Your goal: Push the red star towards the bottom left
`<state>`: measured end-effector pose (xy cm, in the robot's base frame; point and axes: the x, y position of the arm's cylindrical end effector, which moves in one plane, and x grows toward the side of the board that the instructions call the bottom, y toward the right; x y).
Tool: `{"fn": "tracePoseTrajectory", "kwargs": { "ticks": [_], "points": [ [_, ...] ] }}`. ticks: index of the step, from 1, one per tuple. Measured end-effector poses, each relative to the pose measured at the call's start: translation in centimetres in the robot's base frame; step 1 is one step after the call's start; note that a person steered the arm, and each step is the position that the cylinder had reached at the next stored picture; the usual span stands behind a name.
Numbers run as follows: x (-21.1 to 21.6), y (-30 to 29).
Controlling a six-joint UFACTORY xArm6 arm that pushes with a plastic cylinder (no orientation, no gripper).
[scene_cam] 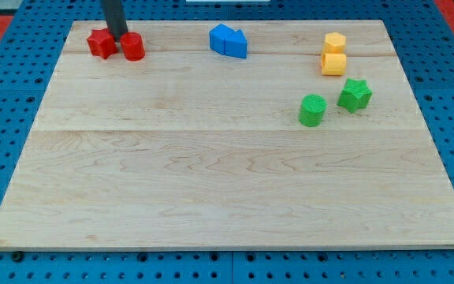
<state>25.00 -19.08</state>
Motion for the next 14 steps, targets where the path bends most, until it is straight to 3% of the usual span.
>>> {"fn": "tracePoseTrajectory", "kwargs": {
  "ticks": [1,2,3,4,8,10,11,12,13,14],
  "points": [
    [-0.7,0.6],
    [-5.1,-0.5],
    [-2.6,-4.9],
    [0.5,-4.9],
    [1.8,-4.9],
    [4.9,-4.9],
    [0.7,-2.2],
    [1.3,1.2],
    [6.9,1.4],
    [9.7,-0.5]
  ]
}}
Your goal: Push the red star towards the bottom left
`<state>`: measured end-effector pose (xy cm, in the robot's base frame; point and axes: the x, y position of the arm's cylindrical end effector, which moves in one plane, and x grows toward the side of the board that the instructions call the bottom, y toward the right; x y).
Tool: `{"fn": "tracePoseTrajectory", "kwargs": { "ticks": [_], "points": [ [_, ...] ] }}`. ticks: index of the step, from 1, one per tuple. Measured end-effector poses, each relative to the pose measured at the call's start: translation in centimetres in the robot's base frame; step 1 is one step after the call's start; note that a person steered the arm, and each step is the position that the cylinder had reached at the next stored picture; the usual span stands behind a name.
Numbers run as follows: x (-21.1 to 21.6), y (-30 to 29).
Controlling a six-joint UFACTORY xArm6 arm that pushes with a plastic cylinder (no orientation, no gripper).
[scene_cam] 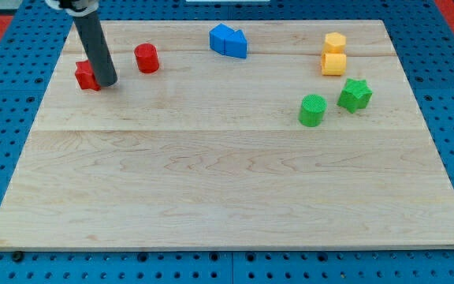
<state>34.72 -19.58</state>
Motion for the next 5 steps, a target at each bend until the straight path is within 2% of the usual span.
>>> {"fn": "tracePoseTrajectory", "kwargs": {
  "ticks": [1,2,3,5],
  "points": [
    [-3.6,2.3],
    [-5.3,-1.2],
    [-1.4,-3.9],
    [8.1,-3.8]
  ]
}}
